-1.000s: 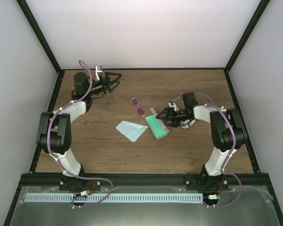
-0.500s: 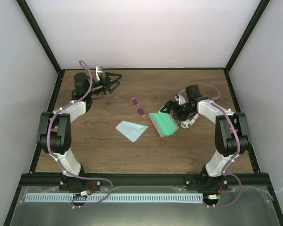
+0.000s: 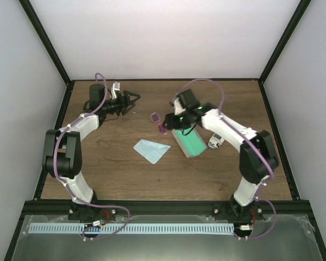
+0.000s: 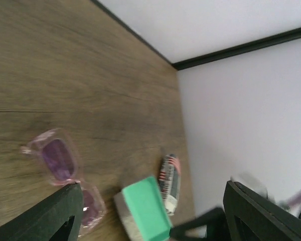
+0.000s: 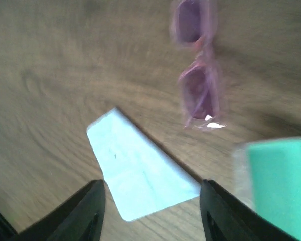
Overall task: Organize the sunglasses
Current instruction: Place the sunglasses case at the center of the board, then pick up the glasses cleaning cloth from the center of the board.
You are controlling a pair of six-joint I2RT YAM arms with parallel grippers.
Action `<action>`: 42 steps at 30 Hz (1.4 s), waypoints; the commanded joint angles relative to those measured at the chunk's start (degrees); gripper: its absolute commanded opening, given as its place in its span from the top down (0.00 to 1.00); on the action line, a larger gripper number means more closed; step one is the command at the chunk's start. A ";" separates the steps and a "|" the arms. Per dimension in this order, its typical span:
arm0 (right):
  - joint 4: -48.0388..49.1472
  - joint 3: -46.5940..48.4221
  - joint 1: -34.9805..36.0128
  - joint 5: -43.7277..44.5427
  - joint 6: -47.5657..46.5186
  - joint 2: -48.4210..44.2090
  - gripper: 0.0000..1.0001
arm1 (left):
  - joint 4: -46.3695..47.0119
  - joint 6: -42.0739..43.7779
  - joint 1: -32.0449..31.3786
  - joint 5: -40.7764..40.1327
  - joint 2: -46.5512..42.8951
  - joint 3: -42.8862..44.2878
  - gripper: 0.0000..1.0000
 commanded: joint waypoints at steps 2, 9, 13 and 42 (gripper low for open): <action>-4.45 3.50 9.74 5.91 1.24 8.45 0.68 | -19.90 12.99 0.20 -9.70 -1.64 2.17 0.25; -1.34 4.37 16.93 1.99 3.05 14.46 0.79 | -26.93 15.86 1.01 -15.29 -1.28 2.16 0.30; 1.55 1.96 17.27 -0.37 4.94 16.42 0.79 | -28.09 15.46 2.06 -15.17 -0.22 2.13 0.30; -7.78 -13.18 14.75 9.34 1.48 6.60 0.73 | -26.73 14.22 2.73 -12.33 0.83 0.87 0.29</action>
